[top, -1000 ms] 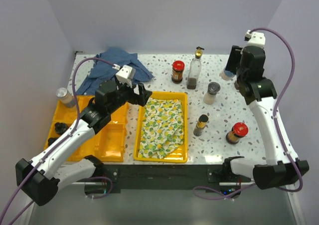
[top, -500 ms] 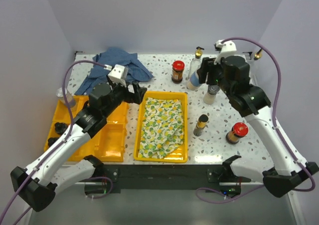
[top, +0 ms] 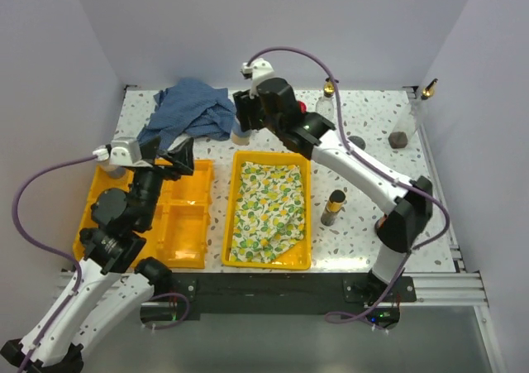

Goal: Organize the condiment bottles
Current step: Place the bottle at the center of the board.

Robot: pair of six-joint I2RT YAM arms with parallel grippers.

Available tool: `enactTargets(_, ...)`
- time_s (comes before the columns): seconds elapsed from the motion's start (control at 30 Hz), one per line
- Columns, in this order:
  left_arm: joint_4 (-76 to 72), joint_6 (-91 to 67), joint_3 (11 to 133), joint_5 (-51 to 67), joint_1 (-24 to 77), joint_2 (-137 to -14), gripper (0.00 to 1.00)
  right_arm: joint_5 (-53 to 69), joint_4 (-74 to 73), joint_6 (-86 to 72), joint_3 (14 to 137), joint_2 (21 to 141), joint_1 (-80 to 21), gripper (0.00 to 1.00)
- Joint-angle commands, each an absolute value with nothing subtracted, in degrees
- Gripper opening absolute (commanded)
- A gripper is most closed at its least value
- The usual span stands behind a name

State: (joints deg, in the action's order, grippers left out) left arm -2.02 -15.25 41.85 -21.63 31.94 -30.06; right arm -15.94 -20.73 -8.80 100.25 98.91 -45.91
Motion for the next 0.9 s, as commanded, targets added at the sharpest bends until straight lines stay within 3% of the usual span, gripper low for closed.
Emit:
enactTargets(0.0,-7.03,-15.55,40.08,-26.98,30.24,-27.69,0.93,-16.96,-11.08,-5.72,112.48,107.47,-48.95,0.19)
enactTargets(0.27,-6.50,-16.17,39.73,-28.91,29.62,-27.16,0.93,-19.77,-11.43,-1.67,126.91,123.56,-50.62,0.20)
enactTargets(0.7,-6.68,-16.08,39.73,-29.18,29.62,-26.89,0.93,-24.17,-3.96,1.23,119.27,127.97,-51.06,0.22)
enactTargets(0.87,-6.59,-16.08,39.73,-29.79,29.62,-27.16,0.93,-23.91,-1.32,0.44,114.70,128.14,-51.06,0.27)
